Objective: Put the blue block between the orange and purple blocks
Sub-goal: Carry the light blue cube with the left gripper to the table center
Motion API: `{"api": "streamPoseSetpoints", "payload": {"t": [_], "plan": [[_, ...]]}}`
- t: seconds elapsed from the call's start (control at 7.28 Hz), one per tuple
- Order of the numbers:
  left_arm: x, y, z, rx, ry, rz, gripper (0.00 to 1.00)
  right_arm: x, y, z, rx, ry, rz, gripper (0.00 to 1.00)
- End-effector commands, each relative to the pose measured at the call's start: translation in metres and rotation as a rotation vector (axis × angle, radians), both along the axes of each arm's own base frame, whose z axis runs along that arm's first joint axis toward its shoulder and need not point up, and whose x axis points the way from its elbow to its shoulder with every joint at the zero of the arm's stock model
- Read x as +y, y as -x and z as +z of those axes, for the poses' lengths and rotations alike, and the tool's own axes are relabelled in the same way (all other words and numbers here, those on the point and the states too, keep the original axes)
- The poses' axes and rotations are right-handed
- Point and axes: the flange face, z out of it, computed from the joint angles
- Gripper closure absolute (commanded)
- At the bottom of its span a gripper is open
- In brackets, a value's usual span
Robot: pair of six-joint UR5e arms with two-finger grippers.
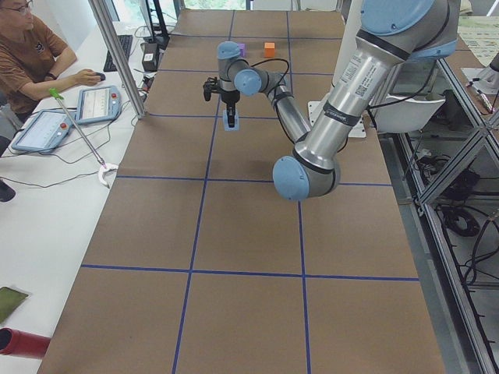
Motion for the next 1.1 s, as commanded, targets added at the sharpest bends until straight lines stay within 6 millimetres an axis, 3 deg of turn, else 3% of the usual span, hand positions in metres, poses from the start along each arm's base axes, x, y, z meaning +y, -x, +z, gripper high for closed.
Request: {"api": "streamPoseSetpoints", "payload": {"t": [0.0, 0.14, 0.27, 0.41, 0.55, 0.69, 0.82, 0.96], "plan": [[0.006, -0.121, -0.065, -0.032, 0.01, -0.006, 1.0, -0.018, 0.002, -0.023, -0.024, -0.017, 0.027, 0.0], [-0.004, -0.147, -0.061, 0.0, -0.011, 0.001, 1.0, -0.027, 0.003, -0.036, -0.048, -0.041, 0.027, 0.0], [-0.01, -0.172, -0.042, 0.031, -0.032, 0.012, 1.0, -0.033, 0.007, -0.05, -0.104, -0.006, 0.07, 0.0], [-0.014, -0.189, -0.029, 0.037, -0.036, 0.02, 1.0, -0.046, 0.012, -0.087, -0.126, -0.018, 0.106, 0.0], [-0.013, -0.196, -0.029, 0.033, -0.033, 0.026, 0.9, -0.053, 0.028, -0.109, -0.136, -0.019, 0.104, 0.0], [-0.009, -0.199, -0.031, 0.034, -0.034, 0.032, 0.5, -0.068, 0.045, -0.144, -0.153, 0.007, 0.144, 0.0], [-0.007, -0.202, -0.03, 0.03, -0.039, 0.033, 0.01, -0.077, 0.072, -0.179, -0.173, 0.03, 0.16, 0.0], [-0.007, -0.202, -0.032, 0.032, -0.041, 0.032, 0.0, -0.091, 0.103, -0.221, -0.198, 0.048, 0.172, 0.0]]}}
